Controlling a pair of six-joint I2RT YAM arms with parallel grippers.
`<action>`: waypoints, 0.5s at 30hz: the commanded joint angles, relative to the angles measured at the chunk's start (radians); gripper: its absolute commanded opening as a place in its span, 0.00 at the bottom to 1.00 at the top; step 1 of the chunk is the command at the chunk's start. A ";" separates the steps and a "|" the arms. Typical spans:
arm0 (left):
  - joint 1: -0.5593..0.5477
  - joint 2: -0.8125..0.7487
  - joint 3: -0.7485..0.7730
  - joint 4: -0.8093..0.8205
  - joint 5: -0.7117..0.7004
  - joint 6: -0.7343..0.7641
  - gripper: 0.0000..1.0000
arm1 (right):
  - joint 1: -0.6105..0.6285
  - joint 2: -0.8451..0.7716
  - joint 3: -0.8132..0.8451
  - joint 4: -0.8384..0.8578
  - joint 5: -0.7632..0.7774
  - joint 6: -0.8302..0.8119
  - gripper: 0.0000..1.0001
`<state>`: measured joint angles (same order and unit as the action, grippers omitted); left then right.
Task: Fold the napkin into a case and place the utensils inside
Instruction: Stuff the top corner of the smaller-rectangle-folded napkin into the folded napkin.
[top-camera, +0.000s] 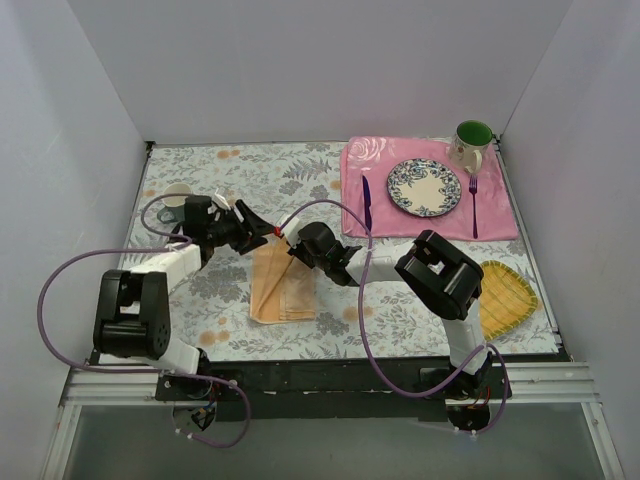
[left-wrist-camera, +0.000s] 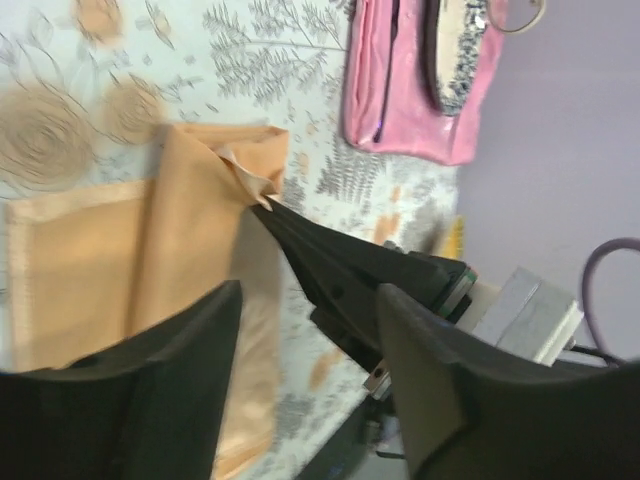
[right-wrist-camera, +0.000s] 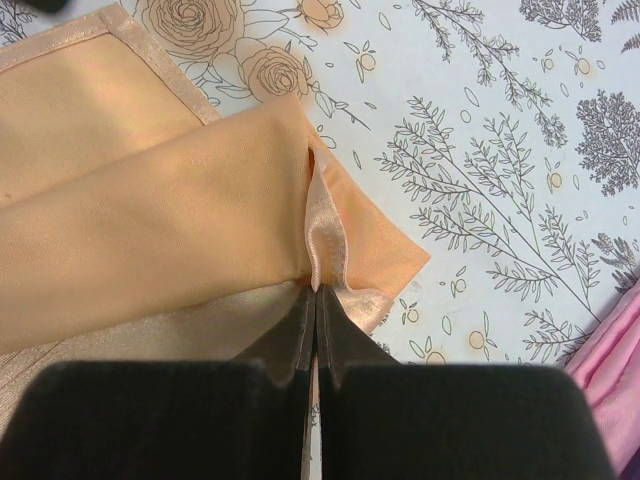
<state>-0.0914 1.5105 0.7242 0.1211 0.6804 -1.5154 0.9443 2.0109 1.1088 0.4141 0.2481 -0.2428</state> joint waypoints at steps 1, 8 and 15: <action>0.015 -0.211 0.096 -0.167 -0.115 0.429 0.85 | -0.001 -0.012 0.008 0.029 -0.003 0.011 0.01; 0.051 -0.287 0.212 -0.254 -0.363 0.618 0.86 | -0.001 -0.008 0.013 0.025 -0.010 0.016 0.01; 0.127 -0.108 0.103 -0.327 -0.113 0.384 0.55 | -0.001 -0.003 0.023 0.022 -0.001 0.014 0.01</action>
<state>0.0185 1.3502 0.9504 -0.1040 0.4877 -1.0443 0.9436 2.0113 1.1088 0.4141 0.2447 -0.2386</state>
